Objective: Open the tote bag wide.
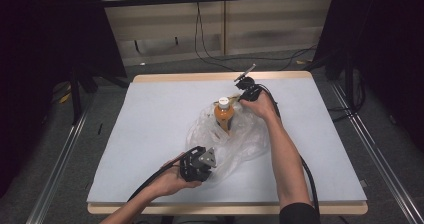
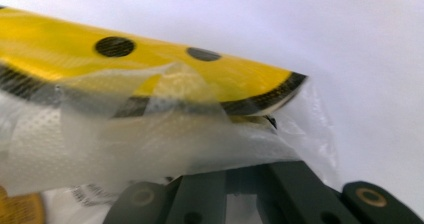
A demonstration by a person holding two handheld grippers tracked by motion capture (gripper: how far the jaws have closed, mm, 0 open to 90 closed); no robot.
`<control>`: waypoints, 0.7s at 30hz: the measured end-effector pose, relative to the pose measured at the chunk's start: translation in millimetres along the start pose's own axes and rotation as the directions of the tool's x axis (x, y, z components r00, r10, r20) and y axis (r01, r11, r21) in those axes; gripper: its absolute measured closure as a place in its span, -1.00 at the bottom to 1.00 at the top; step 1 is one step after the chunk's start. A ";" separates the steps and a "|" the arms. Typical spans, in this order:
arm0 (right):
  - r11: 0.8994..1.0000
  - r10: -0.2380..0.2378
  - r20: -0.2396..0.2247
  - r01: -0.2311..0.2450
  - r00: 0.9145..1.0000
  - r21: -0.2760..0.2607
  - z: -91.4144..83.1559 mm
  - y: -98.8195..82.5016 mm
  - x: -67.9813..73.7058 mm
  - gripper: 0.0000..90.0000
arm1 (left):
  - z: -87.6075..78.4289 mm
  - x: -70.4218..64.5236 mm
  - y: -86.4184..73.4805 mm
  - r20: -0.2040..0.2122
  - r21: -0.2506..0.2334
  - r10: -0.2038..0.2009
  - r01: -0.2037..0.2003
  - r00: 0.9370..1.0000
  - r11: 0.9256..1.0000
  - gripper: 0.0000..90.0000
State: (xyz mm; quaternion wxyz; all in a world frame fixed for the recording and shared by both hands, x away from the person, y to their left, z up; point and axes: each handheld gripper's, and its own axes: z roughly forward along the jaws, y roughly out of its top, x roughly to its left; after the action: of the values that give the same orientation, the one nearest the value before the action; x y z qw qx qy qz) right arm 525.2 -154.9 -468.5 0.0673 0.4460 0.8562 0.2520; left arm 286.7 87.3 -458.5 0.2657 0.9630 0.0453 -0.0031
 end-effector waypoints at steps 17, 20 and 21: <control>0.973 -0.005 -0.112 -0.021 0.994 -0.230 -43.2 -19.7 4.6 1.00 | -23.9 11.3 1.9 -0.001 -0.142 -0.038 0.038 0.999 0.989 1.00; 0.959 -0.019 -0.108 -0.013 0.994 -0.284 -65.3 -25.6 5.4 1.00 | -36.8 12.9 7.4 -0.020 -0.150 -0.034 0.031 0.999 0.988 1.00; 0.955 -0.021 -0.109 -0.013 0.994 -0.298 -73.1 -27.9 5.3 1.00 | -38.4 13.4 8.6 -0.025 -0.180 -0.040 0.035 0.999 0.983 1.00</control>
State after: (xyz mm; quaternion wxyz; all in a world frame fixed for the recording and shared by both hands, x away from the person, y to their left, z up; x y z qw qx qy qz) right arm 476.9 -191.1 -418.5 0.0866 0.4143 0.8117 0.4025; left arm 300.1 100.8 -421.5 0.3505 0.9341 0.0674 0.0098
